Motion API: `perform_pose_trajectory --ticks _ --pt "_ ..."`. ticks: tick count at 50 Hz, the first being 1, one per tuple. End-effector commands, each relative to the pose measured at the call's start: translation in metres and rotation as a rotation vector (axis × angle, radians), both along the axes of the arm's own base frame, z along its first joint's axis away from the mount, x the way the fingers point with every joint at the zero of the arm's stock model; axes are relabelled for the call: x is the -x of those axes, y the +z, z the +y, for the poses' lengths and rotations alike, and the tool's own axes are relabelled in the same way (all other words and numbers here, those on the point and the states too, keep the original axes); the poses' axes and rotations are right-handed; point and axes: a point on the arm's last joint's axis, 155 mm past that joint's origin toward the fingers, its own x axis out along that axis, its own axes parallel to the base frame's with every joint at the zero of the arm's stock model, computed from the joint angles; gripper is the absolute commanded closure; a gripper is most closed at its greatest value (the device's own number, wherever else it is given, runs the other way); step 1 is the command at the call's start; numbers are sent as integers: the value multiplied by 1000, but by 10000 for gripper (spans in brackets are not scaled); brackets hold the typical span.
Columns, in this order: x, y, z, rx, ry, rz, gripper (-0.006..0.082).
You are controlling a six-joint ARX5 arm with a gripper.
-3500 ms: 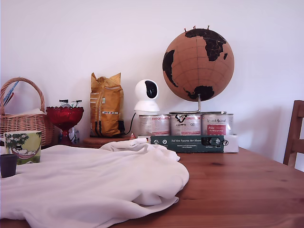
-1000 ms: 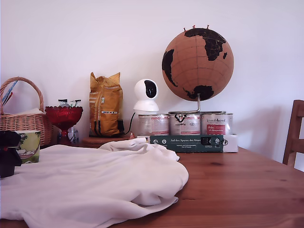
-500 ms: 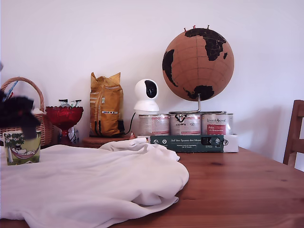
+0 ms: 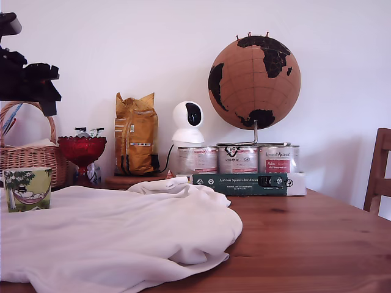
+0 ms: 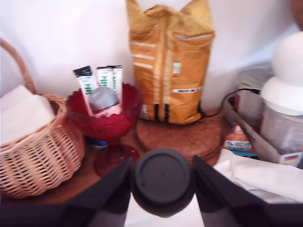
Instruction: Pick the grey coffee capsule and place it inside the green coffee cup
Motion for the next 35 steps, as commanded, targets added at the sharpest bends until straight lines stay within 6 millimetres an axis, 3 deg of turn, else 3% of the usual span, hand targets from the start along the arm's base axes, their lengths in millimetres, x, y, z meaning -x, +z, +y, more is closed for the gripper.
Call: perform_pose_trajectory --ticks 1,24,35 --pt "-8 -24 10 -1 19 71 674" --pt "-4 -82 22 26 46 320 664" --pt "-5 -91 35 2 106 341 435"
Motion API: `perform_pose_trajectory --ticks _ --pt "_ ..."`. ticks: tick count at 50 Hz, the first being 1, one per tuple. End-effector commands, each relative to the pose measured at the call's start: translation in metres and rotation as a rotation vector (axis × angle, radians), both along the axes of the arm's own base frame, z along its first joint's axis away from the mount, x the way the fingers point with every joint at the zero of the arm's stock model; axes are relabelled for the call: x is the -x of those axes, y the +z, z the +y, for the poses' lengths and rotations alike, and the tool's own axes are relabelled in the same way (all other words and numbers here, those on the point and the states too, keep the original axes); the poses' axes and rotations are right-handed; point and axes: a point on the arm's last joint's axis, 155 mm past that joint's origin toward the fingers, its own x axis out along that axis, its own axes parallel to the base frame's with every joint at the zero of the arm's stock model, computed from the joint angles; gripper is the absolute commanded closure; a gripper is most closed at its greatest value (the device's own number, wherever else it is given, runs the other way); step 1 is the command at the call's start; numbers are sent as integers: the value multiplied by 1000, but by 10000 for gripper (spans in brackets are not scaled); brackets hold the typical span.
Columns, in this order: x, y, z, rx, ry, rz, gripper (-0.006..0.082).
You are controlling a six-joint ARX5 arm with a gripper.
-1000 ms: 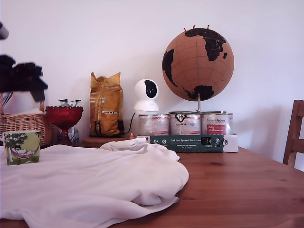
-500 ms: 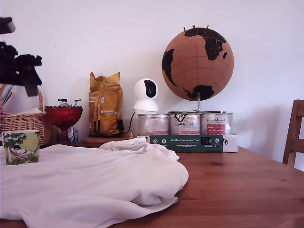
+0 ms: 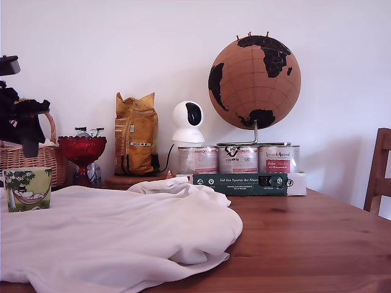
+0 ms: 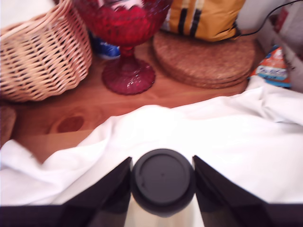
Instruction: Pick the grey coffee capsule and place it inside the green coffee cup
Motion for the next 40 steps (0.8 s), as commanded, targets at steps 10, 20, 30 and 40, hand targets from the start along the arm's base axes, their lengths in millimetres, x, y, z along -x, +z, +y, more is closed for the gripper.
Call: perform_pose_trajectory --ticks 10,20,30,40 --pt "-1 -10 5 0 15 31 414" --pt "2 -15 4 -3 7 53 246" --pt "5 -10 2 2 1 53 254" --pt "13 17 -2 6 -3 22 644"
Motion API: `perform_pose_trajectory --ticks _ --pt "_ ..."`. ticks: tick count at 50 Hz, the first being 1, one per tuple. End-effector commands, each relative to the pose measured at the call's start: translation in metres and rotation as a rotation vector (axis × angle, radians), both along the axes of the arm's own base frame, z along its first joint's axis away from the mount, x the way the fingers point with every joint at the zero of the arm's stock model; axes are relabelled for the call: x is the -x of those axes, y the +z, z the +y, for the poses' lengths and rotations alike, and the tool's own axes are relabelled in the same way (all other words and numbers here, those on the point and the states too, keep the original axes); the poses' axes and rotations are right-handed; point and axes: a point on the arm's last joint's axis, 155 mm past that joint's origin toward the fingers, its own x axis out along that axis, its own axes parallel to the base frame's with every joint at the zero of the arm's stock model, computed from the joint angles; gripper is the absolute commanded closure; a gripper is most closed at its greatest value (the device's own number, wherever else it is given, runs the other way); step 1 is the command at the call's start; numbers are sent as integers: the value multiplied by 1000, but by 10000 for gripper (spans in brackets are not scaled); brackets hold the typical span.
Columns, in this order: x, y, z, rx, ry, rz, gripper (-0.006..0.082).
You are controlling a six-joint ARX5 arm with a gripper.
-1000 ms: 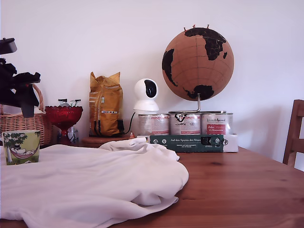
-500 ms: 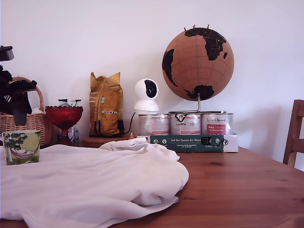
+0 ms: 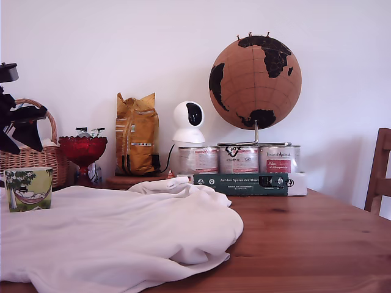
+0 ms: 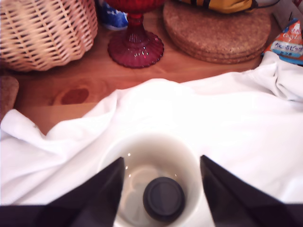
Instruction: Pick the grey coffee capsule and place it inside the green coffee cup
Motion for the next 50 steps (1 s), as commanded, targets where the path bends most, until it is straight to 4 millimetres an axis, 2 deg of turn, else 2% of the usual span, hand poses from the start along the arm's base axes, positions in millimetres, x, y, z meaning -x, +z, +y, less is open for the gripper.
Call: perform_pose_trajectory --ticks 1,3,5,22,39,44,50 --pt "-1 36 -1 -3 -4 -74 694" --pt "2 42 -2 -3 -5 -81 758" --pt "4 48 -2 -4 -5 -88 786" --pt "31 99 -15 -13 -32 -143 787" --pt "62 168 -35 -51 -34 -289 787" --pt "72 178 -35 -75 -8 -316 786" --pt "85 176 -40 -85 -5 -322 786"
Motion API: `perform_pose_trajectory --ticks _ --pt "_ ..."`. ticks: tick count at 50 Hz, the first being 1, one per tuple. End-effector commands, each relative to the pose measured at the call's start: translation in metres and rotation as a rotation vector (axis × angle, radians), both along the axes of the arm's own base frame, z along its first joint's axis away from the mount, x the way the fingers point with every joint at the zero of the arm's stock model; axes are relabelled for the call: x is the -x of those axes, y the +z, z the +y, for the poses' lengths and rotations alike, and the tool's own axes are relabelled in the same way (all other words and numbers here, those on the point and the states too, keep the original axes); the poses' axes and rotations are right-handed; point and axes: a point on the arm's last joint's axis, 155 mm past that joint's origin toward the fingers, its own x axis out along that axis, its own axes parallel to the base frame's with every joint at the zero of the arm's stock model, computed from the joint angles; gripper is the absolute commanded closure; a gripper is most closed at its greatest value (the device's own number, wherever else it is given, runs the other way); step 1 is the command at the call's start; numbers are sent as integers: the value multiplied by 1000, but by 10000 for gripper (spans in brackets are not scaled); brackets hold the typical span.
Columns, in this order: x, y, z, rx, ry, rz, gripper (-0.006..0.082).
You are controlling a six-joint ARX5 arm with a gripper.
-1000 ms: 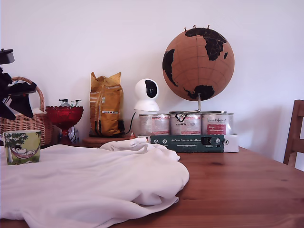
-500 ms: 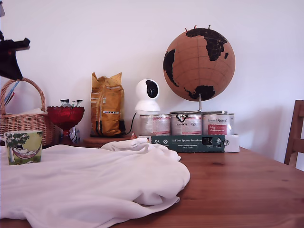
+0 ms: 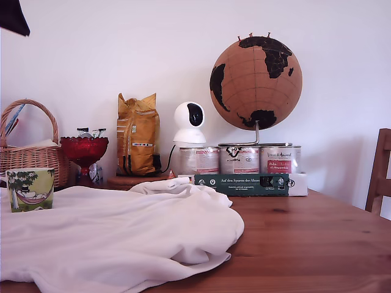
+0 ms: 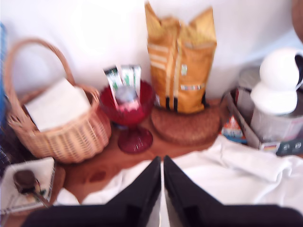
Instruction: Pick the grey coffee capsule and place it inside the green coffee cup
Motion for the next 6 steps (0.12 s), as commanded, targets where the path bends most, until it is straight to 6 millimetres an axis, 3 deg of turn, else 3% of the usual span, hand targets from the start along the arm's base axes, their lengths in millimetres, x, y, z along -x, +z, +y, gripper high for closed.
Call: perform_pose_trajectory --ticks 1,6 --pt "6 -21 -2 -12 2 35 786" --pt "17 -25 -4 -16 1 25 786"
